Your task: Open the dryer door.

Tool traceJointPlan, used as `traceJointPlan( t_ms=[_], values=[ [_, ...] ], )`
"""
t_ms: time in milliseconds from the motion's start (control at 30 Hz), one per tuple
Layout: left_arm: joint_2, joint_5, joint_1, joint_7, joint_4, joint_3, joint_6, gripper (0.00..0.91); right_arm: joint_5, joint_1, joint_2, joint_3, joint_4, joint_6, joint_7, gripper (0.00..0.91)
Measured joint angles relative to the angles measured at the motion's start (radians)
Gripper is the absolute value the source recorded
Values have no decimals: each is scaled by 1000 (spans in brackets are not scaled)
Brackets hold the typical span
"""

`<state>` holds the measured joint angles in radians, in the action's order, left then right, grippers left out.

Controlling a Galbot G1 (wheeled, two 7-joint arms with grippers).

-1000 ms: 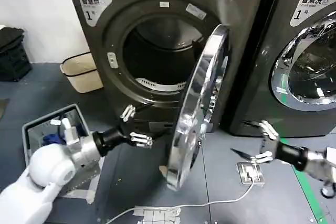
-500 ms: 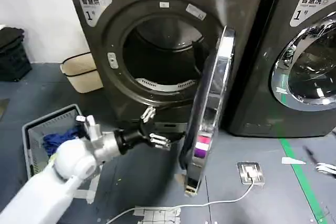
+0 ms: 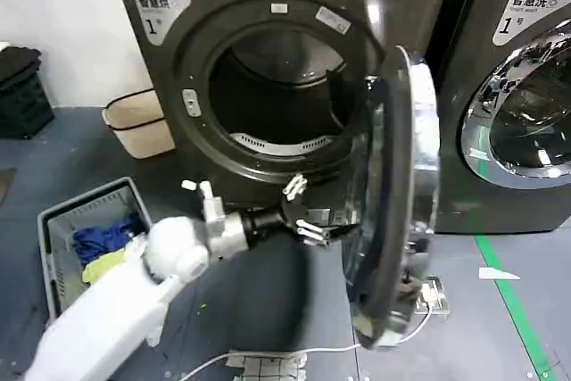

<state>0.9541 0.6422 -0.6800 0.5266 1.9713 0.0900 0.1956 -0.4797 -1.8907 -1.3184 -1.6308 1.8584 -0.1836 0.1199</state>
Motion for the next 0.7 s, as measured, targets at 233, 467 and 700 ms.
traceJointPlan(
  t_ms=[233,467,700],
  values=[
    [61,2,94,-5,-71,103,-6,907,77,28,-63,-81,-13,110,-139,907],
    [128,6,186,-9,-162,191,-14,907,110,60,-125,-155,-26,146,-282,907],
    [193,15,261,-9,-236,248,-19,907,107,60,-185,-220,-67,150,-381,907]
  ],
)
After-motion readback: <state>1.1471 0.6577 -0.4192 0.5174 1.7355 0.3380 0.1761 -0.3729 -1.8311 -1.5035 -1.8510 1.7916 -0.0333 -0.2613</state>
